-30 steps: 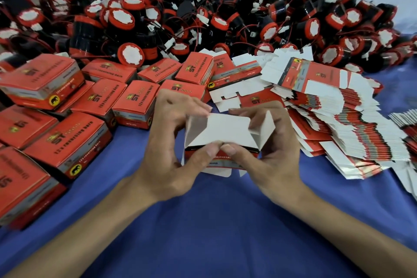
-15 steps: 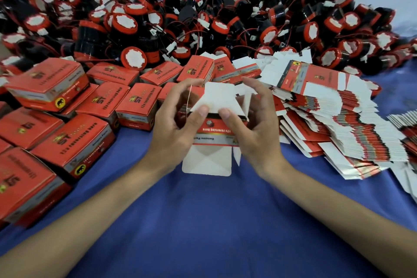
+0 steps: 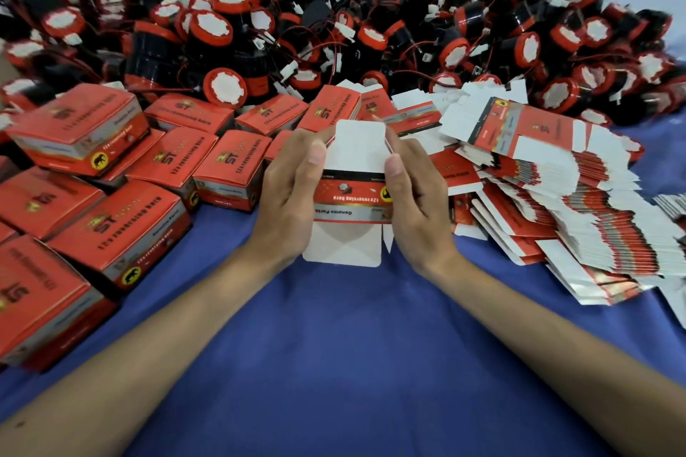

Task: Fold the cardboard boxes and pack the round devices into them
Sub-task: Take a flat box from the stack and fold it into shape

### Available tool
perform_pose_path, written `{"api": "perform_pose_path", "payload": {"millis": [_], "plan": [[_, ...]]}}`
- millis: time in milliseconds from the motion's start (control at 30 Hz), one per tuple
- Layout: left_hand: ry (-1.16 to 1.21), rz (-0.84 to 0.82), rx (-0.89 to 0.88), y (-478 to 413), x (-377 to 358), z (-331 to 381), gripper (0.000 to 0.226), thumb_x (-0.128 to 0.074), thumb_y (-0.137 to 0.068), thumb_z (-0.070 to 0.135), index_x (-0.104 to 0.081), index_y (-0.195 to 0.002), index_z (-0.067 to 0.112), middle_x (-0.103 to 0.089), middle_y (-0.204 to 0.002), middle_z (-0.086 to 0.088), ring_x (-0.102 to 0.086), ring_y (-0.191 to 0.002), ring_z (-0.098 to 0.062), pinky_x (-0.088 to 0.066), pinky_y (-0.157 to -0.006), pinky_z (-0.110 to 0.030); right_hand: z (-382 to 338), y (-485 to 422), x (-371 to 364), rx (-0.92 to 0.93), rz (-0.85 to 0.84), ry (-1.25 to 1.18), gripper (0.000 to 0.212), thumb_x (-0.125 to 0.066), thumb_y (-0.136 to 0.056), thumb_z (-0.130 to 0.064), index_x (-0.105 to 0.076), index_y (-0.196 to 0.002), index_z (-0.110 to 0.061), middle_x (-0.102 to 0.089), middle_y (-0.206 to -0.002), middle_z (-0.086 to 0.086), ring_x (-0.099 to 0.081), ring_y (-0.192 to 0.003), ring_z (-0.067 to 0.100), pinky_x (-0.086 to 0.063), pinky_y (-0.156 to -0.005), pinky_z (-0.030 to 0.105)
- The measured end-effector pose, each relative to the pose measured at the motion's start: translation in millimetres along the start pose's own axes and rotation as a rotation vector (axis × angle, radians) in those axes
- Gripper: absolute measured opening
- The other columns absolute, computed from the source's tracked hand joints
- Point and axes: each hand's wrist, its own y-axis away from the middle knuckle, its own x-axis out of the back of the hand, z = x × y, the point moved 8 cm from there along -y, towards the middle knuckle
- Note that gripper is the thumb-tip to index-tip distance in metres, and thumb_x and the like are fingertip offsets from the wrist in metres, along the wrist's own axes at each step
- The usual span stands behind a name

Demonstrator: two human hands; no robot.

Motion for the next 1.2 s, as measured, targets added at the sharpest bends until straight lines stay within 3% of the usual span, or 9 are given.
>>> {"api": "perform_pose_path", "payload": {"millis": [133, 267, 433, 533, 633, 733, 967, 1067, 1200], "plan": [[0.131, 0.053, -0.017, 5.0, 0.6, 8.4, 0.028, -0.037, -0.100, 0.024, -0.062, -0.109, 0.016, -0.061, -0.092, -0.017, -0.059, -0.083, -0.020, -0.048, -0.068, -0.028, 2.2, 1.5, -3.8, -0.070, -0.033, -0.084, 0.046, -0.030, -0.100, -0.028, -0.057, -0.127, -0.002, -0.053, -0.094, -0.011, -0.052, -0.089, 0.003, -0.041, -0.079, 0.019], [0.255, 0.145, 0.113, 4.4, 1.1, -2.2, 0.023, -0.041, -0.096, 0.015, -0.062, -0.103, 0.021, -0.068, -0.096, 0.009, -0.063, -0.089, -0.004, -0.050, -0.074, -0.019, 9.8, 3.1, -8.0, -0.276, -0.041, -0.326, 0.028, -0.035, -0.098, -0.033, -0.055, -0.116, -0.036, -0.059, -0.110, 0.025, -0.058, -0.101, 0.028, -0.048, -0.089, 0.043], [0.249, -0.036, 0.077, 7.3, -9.7, 1.0, 0.027, -0.046, -0.093, 0.034, -0.054, -0.098, 0.008, -0.056, -0.092, -0.013, -0.057, -0.083, -0.011, -0.048, -0.071, -0.023, 8.7, 5.4, -11.0, -0.297, -0.080, -0.348, 0.026, -0.039, -0.096, -0.038, -0.059, -0.104, -0.024, -0.054, -0.088, 0.015, -0.053, -0.085, 0.019, -0.045, -0.076, 0.039], [0.108, -0.115, -0.043, 11.2, -14.4, 13.3, 0.028, -0.046, -0.093, 0.055, -0.054, -0.102, 0.030, -0.048, -0.101, -0.017, -0.056, -0.090, -0.008, -0.048, -0.075, -0.022, 6.8, 6.4, -12.2, -0.259, -0.107, -0.341, 0.042, -0.037, -0.092, -0.042, -0.058, -0.115, -0.014, -0.056, -0.099, 0.021, -0.057, -0.095, 0.028, -0.048, -0.083, 0.042], [-0.078, -0.055, -0.169, 10.6, -10.8, 22.8, 0.017, -0.049, -0.094, 0.029, -0.065, -0.097, 0.024, -0.048, -0.102, -0.008, -0.054, -0.094, -0.016, -0.047, -0.079, -0.029, 5.6, 5.7, -13.9, -0.240, -0.139, -0.324, 0.031, -0.039, -0.096, -0.033, -0.057, -0.113, -0.015, -0.056, -0.100, 0.020, -0.056, -0.094, 0.032, -0.048, -0.082, 0.041], [-0.199, 0.022, -0.219, 13.9, -9.0, 25.2, 0.028, -0.049, -0.093, 0.017, -0.066, -0.075, 0.004, -0.051, -0.082, -0.017, -0.052, -0.076, -0.025, -0.044, -0.064, -0.036, 9.6, 3.3, -11.8, -0.273, -0.142, -0.359, 0.021, -0.039, -0.097, -0.026, -0.059, -0.099, -0.022, -0.054, -0.095, 0.018, -0.056, -0.087, 0.020, -0.046, -0.076, 0.028], [-0.409, 0.004, -0.483, 3.2, -6.5, 45.3, 0.039, -0.051, -0.096, 0.014, -0.056, -0.062, -0.006, -0.047, -0.068, -0.015, -0.044, -0.068, -0.016, -0.033, -0.070, -0.013, -5.3, -0.4, -3.5, -0.010, -0.110, -0.114, 0.038, -0.038, -0.095, -0.024, -0.065, -0.100, 0.003, -0.053, -0.100, 0.020, -0.055, -0.093, 0.024, -0.045, -0.080, 0.026], [-0.414, 0.058, -0.344, -4.9, 6.0, 28.5, 0.043, -0.048, -0.097, 0.023, -0.052, -0.063, -0.003, -0.050, -0.078, -0.019, -0.042, -0.074, -0.010, -0.034, -0.070, -0.014, -6.2, 1.9, -13.3, -0.042, -0.172, -0.139, 0.028, -0.040, -0.097, -0.022, -0.066, -0.104, -0.013, -0.056, -0.108, 0.005, -0.057, -0.099, 0.014, -0.045, -0.082, 0.023], [-0.190, 0.090, -0.027, 2.3, 0.9, 3.6, 0.034, -0.047, -0.091, 0.035, -0.046, -0.065, 0.014, -0.045, -0.095, 0.004, -0.047, -0.080, -0.001, -0.039, -0.071, -0.015, -3.5, 6.0, -20.3, -0.177, -0.192, -0.344, 0.031, -0.038, -0.099, -0.015, -0.064, -0.097, -0.033, -0.061, -0.105, -0.001, -0.059, -0.094, 0.006, -0.047, -0.078, 0.021]]}}
